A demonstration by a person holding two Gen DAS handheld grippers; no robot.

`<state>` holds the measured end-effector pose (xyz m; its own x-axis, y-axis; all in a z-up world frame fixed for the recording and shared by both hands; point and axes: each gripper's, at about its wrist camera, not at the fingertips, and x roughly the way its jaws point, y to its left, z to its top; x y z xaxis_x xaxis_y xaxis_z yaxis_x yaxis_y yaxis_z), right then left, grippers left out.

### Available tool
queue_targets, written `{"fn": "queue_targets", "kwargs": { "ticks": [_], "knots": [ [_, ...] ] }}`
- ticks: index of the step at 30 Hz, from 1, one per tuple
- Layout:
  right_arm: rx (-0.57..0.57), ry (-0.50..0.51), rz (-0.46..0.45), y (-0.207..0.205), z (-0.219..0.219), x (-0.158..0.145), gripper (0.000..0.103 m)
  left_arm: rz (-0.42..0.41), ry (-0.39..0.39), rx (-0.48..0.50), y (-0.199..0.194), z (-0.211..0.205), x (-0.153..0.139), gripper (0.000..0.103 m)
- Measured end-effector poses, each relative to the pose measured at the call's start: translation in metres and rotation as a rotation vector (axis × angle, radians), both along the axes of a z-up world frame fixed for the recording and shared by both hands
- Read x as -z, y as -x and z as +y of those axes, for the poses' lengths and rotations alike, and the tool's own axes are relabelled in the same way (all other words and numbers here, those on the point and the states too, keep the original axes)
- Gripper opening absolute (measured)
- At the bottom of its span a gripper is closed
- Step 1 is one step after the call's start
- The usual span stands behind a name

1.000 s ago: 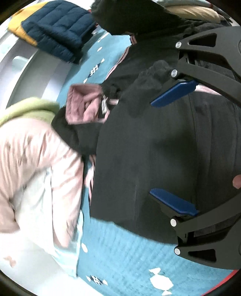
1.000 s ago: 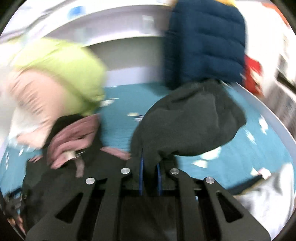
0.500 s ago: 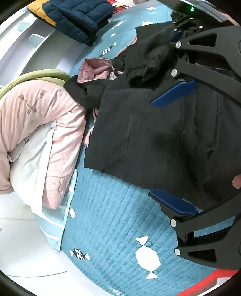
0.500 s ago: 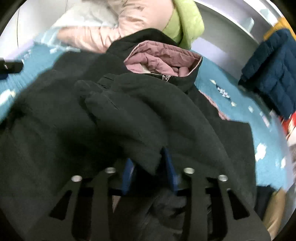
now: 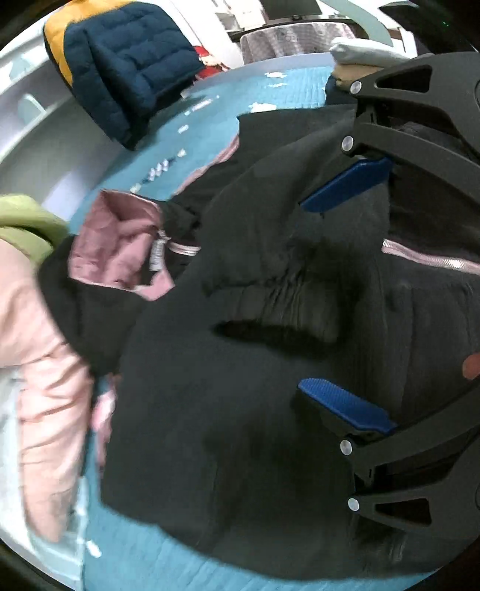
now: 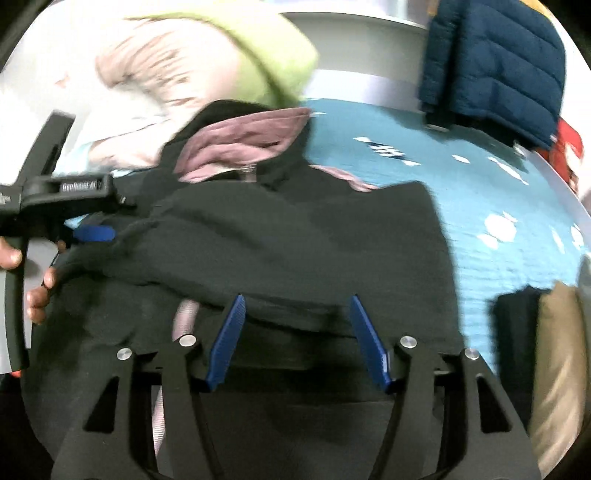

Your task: Fold large clothes

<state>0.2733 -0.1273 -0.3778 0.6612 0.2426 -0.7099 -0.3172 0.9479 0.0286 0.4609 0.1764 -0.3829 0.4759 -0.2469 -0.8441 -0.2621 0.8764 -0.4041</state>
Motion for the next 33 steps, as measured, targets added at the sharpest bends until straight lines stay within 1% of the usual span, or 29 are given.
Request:
{"fn": "queue_targets", "kwargs": {
  "ticks": [1,4,6,7,8,9,11,14,16,18,19,20,22,24,26,27,28,30,31,32,33],
  "knots": [
    [0.019,-0.006,0.006,-0.004,-0.009,0.001,0.057,0.034,-0.002,-0.001,-0.006,-0.005,0.008,0.092],
    [0.084,-0.038,0.013,-0.012,-0.037,0.003,0.058,0.086,-0.03,0.001,-0.021,-0.013,0.024,0.09],
    [0.125,-0.048,0.012,-0.015,-0.053,0.003,0.058,0.088,-0.008,0.002,-0.024,-0.013,0.027,0.057],
    [0.147,-0.056,0.009,-0.016,-0.06,0.003,0.058,0.093,-0.017,0.0,-0.025,-0.013,0.026,0.055],
    [0.17,-0.073,0.015,-0.02,-0.067,0.003,0.058,0.079,-0.021,0.001,-0.024,-0.014,0.024,0.044],
    [0.184,-0.089,0.021,-0.023,-0.074,0.003,0.058,0.065,-0.014,0.0,-0.024,-0.013,0.022,0.041],
    [0.217,-0.098,0.016,-0.028,-0.081,0.0,0.058,0.027,-0.035,0.007,-0.017,-0.014,0.01,0.039],
    [0.222,-0.125,0.009,-0.035,-0.082,-0.006,0.058,-0.079,-0.063,0.014,0.001,-0.012,-0.017,0.038],
    [0.207,-0.156,0.016,-0.041,-0.079,-0.009,0.058,-0.116,-0.09,0.02,0.011,-0.006,-0.029,0.038],
    [0.199,-0.163,0.017,-0.047,-0.075,-0.011,0.058,-0.133,-0.089,-0.008,0.022,0.006,-0.035,0.037],
    [0.183,-0.182,0.031,-0.051,-0.07,-0.01,0.058,-0.137,-0.088,-0.014,0.026,0.012,-0.036,0.037],
    [0.164,-0.207,0.053,-0.056,-0.067,-0.007,0.058,-0.141,-0.088,-0.028,0.031,0.019,-0.035,0.037],
    [0.155,-0.232,0.093,-0.064,-0.063,0.002,0.058,-0.116,-0.108,-0.04,0.037,0.033,-0.023,0.036],
    [0.149,-0.259,0.178,-0.076,-0.06,0.019,0.058,-0.055,-0.083,-0.06,0.04,0.046,0.001,0.036],
    [0.165,-0.286,0.307,-0.09,-0.059,0.048,0.058,-0.023,-0.067,-0.063,0.041,0.052,0.023,0.036],
    [0.165,-0.278,0.334,-0.094,-0.057,0.054,0.058,-0.017,-0.07,-0.06,0.04,0.052,0.032,0.037],
    [0.158,-0.254,0.349,-0.096,-0.054,0.058,0.06,-0.019,-0.076,-0.06,0.039,0.051,0.036,0.038],
    [0.143,-0.2,0.358,-0.099,-0.046,0.054,0.062,-0.016,-0.089,-0.057,0.036,0.049,0.036,0.04],
    [0.145,-0.164,0.364,-0.099,-0.043,0.047,0.063,-0.013,-0.091,-0.045,0.034,0.049,0.036,0.042],
    [0.152,-0.154,0.347,-0.098,-0.04,0.036,0.063,-0.013,-0.089,-0.029,0.033,0.049,0.034,0.044],
    [0.138,-0.21,0.314,-0.097,-0.039,0.02,0.063,-0.019,-0.085,-0.02,0.032,0.049,0.033,0.045]
  ]
}}
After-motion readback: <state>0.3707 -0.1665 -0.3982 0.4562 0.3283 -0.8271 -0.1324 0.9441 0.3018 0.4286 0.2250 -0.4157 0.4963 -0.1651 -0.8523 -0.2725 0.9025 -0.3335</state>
